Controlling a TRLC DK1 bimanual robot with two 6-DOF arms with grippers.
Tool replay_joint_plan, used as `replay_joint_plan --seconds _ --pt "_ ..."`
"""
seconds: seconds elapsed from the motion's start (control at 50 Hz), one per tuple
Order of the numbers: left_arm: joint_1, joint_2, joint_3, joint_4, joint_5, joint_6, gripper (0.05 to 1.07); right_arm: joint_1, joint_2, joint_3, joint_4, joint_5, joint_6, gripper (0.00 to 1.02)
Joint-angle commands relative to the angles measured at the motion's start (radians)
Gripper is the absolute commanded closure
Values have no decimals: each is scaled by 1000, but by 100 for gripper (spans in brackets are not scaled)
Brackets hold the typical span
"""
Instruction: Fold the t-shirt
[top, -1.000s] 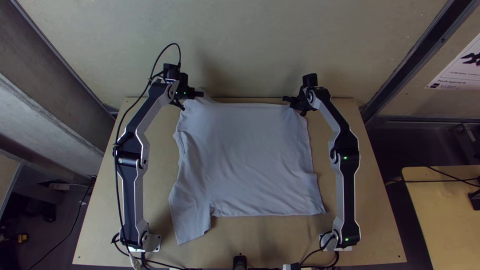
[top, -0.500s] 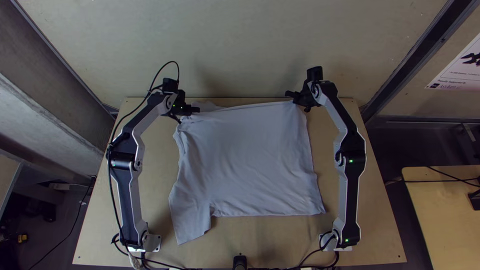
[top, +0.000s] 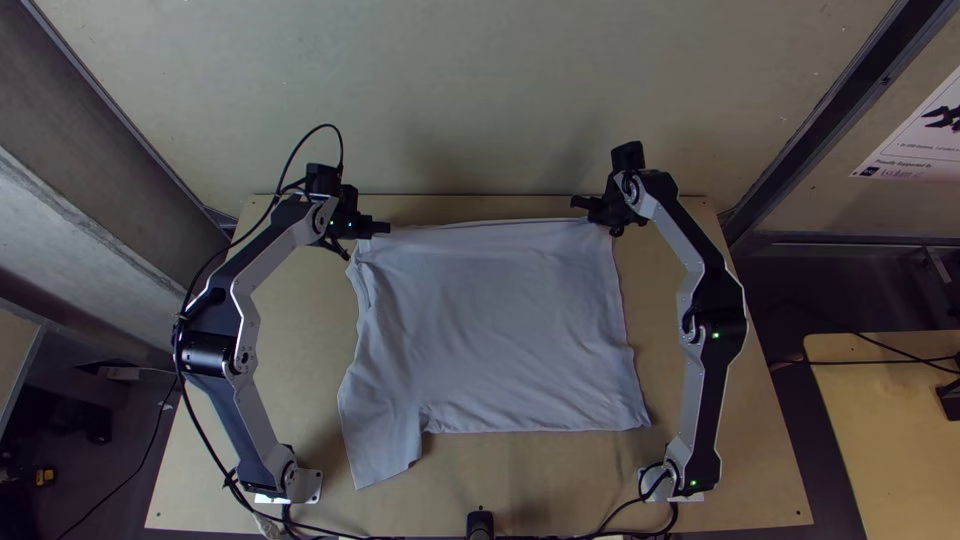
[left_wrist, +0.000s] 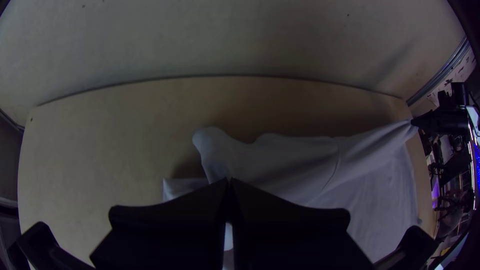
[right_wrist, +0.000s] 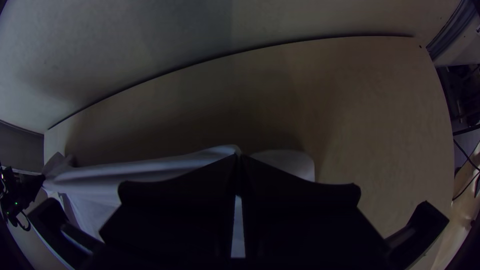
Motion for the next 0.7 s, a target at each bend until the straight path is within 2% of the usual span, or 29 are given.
replay_joint_plan --seconds 0.0,0.38,0.68 --pt "16 -66 -69 5 -3 -22 105 0 -70 -57 -9 32 -9 100" --pt "-2 -193 -227 32 -3 -42 105 17 -190 -241 7 87 -9 100" --pt "-11 -302 -390 64 -5 -43 105 28 -281 -416 63 105 -9 100"
